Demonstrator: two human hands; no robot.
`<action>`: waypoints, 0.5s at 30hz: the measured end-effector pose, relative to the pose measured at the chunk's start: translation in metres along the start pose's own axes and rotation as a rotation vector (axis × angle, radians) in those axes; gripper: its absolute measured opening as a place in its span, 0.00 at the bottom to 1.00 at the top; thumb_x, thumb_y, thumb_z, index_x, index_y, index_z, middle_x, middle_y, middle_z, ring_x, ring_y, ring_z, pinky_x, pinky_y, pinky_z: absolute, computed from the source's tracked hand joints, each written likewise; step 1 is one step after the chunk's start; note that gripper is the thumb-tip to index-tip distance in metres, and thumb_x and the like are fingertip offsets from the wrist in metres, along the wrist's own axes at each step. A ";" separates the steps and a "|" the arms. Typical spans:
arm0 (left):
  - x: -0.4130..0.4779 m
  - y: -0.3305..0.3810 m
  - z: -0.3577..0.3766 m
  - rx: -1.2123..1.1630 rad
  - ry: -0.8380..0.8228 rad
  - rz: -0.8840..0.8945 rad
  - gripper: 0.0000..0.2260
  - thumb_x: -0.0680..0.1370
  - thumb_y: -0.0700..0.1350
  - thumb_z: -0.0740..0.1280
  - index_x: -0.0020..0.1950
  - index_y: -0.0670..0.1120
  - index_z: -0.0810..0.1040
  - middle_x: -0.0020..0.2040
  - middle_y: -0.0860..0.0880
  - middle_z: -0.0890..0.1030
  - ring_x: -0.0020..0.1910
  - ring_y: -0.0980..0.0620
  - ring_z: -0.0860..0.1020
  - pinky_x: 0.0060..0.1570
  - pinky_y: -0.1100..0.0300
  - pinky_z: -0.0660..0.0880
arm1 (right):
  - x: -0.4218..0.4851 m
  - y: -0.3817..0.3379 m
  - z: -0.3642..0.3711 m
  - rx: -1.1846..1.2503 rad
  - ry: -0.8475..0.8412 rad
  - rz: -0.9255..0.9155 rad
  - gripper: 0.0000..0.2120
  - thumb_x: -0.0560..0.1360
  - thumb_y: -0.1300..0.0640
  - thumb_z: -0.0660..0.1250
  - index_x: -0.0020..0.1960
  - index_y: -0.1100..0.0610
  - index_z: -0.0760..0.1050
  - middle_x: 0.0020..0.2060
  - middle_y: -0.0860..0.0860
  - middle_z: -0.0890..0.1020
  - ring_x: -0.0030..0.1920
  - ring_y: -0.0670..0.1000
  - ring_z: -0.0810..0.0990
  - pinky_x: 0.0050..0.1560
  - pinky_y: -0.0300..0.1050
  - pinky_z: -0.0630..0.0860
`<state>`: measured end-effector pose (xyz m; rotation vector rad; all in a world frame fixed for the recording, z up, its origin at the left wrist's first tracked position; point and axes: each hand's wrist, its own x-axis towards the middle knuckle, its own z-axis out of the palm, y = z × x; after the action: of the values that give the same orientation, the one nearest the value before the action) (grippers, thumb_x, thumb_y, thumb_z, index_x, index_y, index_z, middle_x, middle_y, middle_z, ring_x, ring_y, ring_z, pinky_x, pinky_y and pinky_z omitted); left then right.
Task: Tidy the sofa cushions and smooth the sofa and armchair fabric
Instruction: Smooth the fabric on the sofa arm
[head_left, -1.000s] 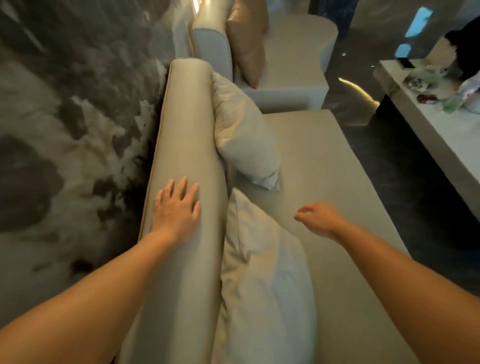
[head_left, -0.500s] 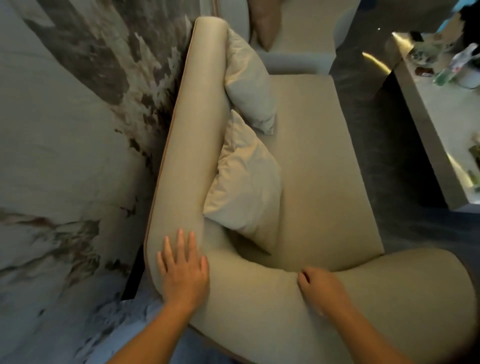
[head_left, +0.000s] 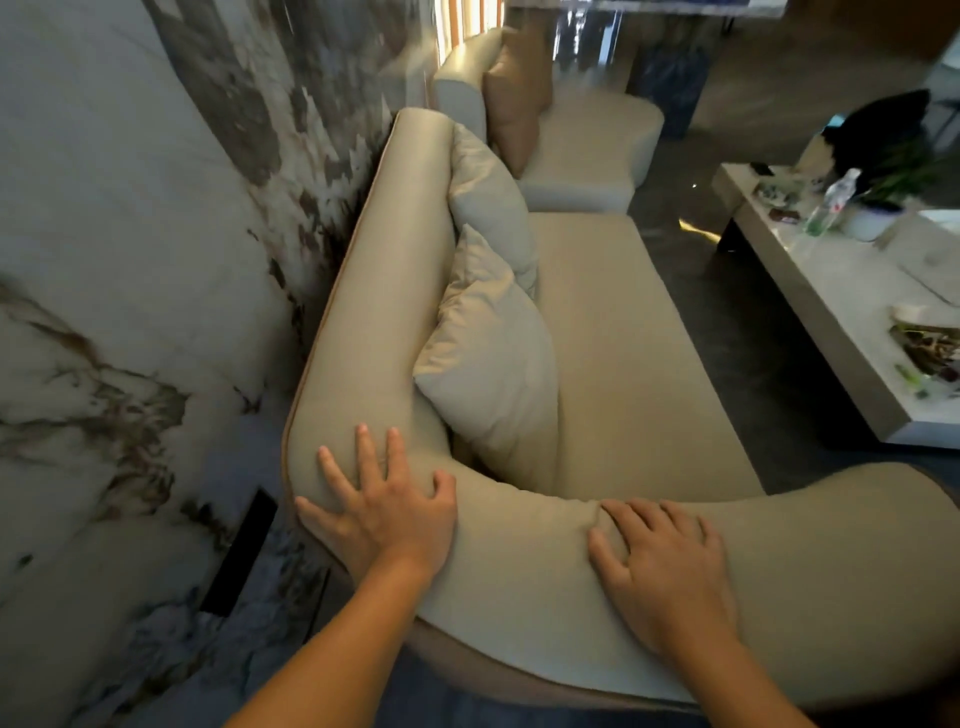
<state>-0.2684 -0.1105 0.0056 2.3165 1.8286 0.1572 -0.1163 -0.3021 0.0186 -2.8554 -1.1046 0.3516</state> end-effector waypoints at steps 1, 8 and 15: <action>0.000 0.000 0.001 -0.003 -0.001 -0.006 0.36 0.71 0.67 0.49 0.78 0.58 0.57 0.82 0.52 0.52 0.78 0.39 0.44 0.70 0.27 0.47 | 0.001 0.001 0.001 -0.009 0.012 0.004 0.33 0.72 0.31 0.38 0.69 0.37 0.67 0.67 0.39 0.74 0.68 0.48 0.69 0.70 0.56 0.61; -0.018 -0.010 -0.006 -0.109 0.032 0.202 0.27 0.74 0.67 0.50 0.69 0.62 0.70 0.81 0.52 0.56 0.79 0.38 0.44 0.70 0.26 0.41 | -0.003 -0.001 0.006 0.022 0.229 -0.023 0.34 0.72 0.34 0.41 0.59 0.47 0.79 0.60 0.53 0.82 0.60 0.58 0.78 0.64 0.56 0.69; -0.046 -0.015 0.008 -0.159 0.094 0.161 0.27 0.71 0.68 0.51 0.68 0.65 0.71 0.79 0.54 0.61 0.79 0.42 0.47 0.71 0.28 0.39 | -0.037 -0.004 0.029 0.001 0.206 0.000 0.37 0.71 0.27 0.42 0.74 0.41 0.64 0.75 0.49 0.68 0.76 0.61 0.61 0.73 0.70 0.51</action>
<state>-0.2923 -0.1526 -0.0038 2.3780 1.6029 0.4248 -0.1523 -0.3247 -0.0022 -2.8124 -1.0641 0.0546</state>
